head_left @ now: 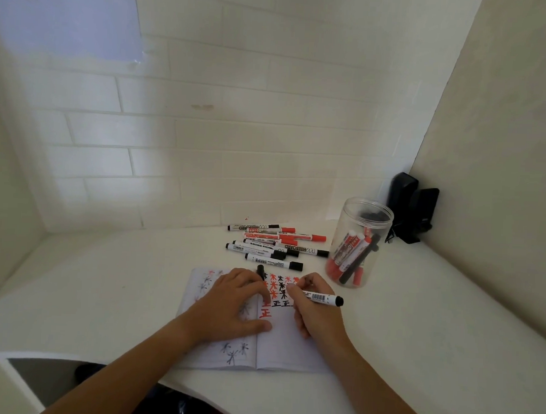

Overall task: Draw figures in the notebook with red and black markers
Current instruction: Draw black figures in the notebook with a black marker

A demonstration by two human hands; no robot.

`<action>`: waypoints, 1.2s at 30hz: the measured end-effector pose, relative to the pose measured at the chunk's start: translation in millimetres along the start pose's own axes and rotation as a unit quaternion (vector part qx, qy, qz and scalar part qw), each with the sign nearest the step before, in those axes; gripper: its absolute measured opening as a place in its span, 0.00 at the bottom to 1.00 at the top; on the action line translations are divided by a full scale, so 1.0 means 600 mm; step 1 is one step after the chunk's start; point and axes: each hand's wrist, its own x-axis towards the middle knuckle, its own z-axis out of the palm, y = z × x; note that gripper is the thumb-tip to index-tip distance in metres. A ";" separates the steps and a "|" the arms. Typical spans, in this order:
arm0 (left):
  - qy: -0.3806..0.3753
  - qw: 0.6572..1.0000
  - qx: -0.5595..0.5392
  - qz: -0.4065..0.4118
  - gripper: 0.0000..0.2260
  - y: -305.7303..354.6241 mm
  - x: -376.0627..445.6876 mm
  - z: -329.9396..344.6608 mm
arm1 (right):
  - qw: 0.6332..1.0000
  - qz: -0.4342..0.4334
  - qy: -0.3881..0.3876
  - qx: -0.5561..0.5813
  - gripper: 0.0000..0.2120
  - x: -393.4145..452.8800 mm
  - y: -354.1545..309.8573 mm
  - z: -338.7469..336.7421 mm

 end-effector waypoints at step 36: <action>-0.166 0.981 0.034 -0.096 0.42 -0.001 0.006 -0.005 | 0.996 -0.014 -0.036 -0.077 0.09 -0.024 -0.004 -0.011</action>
